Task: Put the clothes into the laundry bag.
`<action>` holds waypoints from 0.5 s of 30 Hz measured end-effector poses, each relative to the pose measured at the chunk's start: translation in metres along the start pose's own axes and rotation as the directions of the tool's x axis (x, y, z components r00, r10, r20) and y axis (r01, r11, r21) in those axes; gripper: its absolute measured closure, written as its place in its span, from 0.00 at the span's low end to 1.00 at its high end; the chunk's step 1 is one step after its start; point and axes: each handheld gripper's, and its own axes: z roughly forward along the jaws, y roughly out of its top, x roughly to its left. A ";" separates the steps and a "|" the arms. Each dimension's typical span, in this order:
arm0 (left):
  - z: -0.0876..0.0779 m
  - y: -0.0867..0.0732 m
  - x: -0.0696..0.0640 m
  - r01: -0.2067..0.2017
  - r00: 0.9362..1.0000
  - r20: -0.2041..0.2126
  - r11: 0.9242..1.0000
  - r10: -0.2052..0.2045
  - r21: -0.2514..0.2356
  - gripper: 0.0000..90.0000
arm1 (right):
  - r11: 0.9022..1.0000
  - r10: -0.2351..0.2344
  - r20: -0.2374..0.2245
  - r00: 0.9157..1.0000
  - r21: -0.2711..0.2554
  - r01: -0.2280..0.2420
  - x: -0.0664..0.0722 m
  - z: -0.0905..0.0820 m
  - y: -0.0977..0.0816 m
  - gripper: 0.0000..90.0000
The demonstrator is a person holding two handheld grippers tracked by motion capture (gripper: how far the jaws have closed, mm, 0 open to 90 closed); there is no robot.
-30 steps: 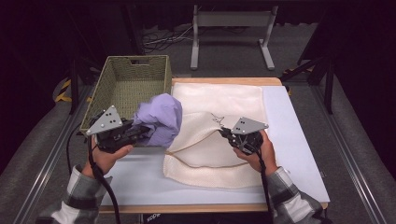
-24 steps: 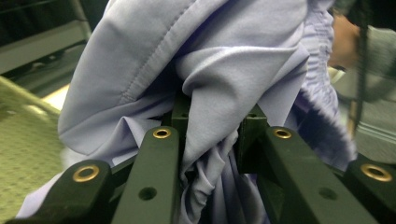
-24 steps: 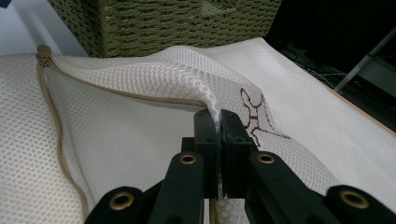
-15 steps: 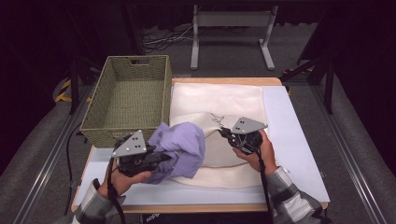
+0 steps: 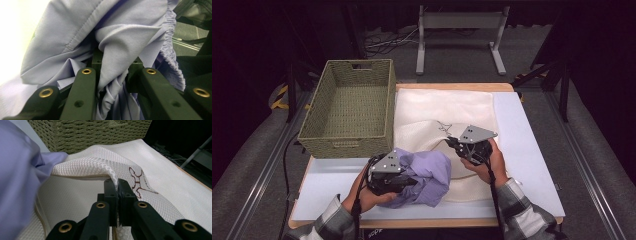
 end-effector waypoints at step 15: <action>0.058 0.031 -0.018 -0.050 0.999 0.007 0.991 0.050 0.125 0.84 | 1.000 -0.012 0.006 1.000 -0.005 0.012 0.001 -0.004 0.003 0.98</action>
